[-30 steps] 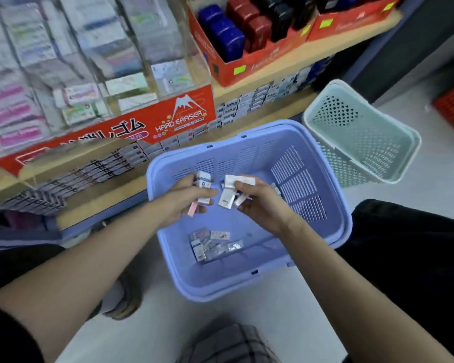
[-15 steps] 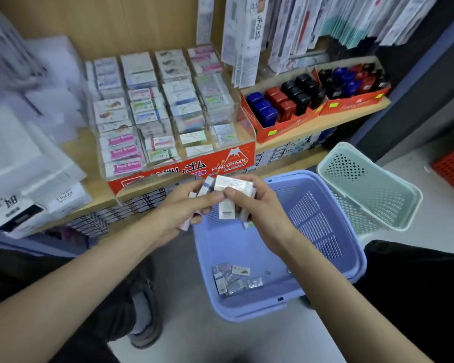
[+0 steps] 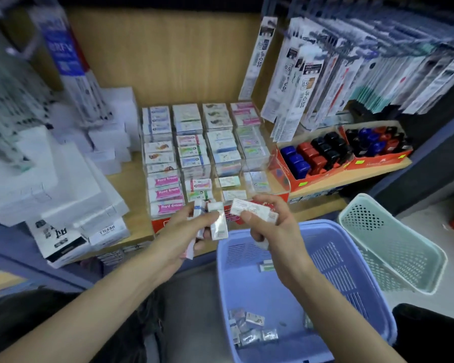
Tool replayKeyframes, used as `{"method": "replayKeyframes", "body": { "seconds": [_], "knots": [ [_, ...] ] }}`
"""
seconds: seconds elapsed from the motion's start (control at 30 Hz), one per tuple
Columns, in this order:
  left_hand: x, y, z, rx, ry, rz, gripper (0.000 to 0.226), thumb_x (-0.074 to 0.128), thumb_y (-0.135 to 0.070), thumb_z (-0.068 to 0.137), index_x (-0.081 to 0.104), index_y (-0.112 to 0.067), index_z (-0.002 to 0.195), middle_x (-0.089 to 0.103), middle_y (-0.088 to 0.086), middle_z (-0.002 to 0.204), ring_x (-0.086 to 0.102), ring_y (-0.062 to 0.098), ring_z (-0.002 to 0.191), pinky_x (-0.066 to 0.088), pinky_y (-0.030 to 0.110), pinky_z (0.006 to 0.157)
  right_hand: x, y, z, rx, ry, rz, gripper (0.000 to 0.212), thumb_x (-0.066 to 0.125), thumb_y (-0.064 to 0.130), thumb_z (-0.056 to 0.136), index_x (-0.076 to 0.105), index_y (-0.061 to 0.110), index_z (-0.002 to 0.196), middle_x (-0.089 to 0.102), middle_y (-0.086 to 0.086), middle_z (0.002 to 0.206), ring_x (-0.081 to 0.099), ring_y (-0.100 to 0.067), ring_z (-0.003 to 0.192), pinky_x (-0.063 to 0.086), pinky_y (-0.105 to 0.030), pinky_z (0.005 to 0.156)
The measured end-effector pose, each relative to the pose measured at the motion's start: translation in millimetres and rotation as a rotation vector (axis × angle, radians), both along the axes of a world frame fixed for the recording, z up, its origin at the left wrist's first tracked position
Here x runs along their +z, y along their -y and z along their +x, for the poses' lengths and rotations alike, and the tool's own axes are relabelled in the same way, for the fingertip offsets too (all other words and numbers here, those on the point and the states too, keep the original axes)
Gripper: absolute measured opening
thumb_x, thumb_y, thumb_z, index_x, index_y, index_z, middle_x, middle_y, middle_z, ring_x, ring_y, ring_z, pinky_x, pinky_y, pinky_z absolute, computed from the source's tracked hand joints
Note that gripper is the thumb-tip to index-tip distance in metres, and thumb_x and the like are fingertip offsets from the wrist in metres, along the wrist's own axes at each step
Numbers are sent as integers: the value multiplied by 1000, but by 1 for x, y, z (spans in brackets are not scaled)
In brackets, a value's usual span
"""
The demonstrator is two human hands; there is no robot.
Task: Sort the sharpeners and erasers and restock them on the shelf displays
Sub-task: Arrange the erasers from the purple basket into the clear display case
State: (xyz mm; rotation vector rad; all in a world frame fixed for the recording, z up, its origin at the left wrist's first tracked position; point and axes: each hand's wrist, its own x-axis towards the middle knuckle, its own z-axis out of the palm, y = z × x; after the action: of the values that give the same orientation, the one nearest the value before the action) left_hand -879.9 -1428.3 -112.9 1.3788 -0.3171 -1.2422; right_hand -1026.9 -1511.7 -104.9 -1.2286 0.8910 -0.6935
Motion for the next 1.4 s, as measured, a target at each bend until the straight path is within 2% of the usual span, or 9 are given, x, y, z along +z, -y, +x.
{"method": "replayKeyframes", "body": {
  "seconds": [0.2,0.4,0.57,0.73,0.83,0.97,1.13,1.27,1.4],
  "knots": [
    [13,5,12,157,23,-83,10,62,-17,89,62,-15,99,62,-1,69,44,8,52,29,16,36,12,16,17,30,-34,-91,21,73,12,78,55,16,87,49,3,53,35,-12,45,33,-20,45],
    [20,5,13,96,95,-51,29,66,-38,77,67,-17,98,63,-2,69,44,6,50,27,18,40,12,11,26,89,-4,-48,19,71,5,79,54,10,87,48,4,52,34,-11,44,32,-19,44],
    [20,7,12,64,119,-15,13,67,-22,84,69,-17,97,71,-2,84,54,7,59,31,16,40,4,6,27,81,10,2,20,70,3,79,53,11,87,44,6,49,31,-12,44,31,-18,45],
    [12,11,12,39,174,63,10,69,-19,83,69,-16,92,66,-11,65,55,0,52,38,13,43,0,7,28,145,-16,-30,20,68,0,80,53,8,90,51,13,49,36,-6,42,33,-15,44],
    [4,12,16,53,224,141,13,71,-25,79,70,-19,90,66,-3,73,54,10,63,37,22,52,3,15,22,267,-107,-107,19,67,1,81,58,10,96,56,18,51,47,-1,46,38,-11,49],
    [5,16,16,45,220,117,11,71,-22,80,71,-16,89,63,-3,67,48,6,52,33,18,45,12,36,10,399,-305,-437,27,72,19,78,65,36,98,62,22,83,60,-5,78,44,-12,73],
    [5,21,30,152,221,80,20,76,-34,72,72,-17,82,66,-3,61,47,17,63,27,27,53,5,81,14,166,-327,-440,27,72,12,81,67,26,103,66,15,99,61,1,96,48,-13,82],
    [7,24,39,204,204,80,15,75,-26,75,69,-16,85,64,-1,63,46,13,59,30,23,47,-1,102,27,249,-639,-547,27,74,24,79,56,34,97,61,12,88,59,-13,83,48,-31,72],
    [7,27,41,199,204,96,20,75,-26,76,69,-14,90,59,5,67,48,10,54,34,20,45,1,98,44,414,-958,-825,25,69,42,80,60,34,102,65,15,91,43,-7,89,36,-28,68]
  ]
}}
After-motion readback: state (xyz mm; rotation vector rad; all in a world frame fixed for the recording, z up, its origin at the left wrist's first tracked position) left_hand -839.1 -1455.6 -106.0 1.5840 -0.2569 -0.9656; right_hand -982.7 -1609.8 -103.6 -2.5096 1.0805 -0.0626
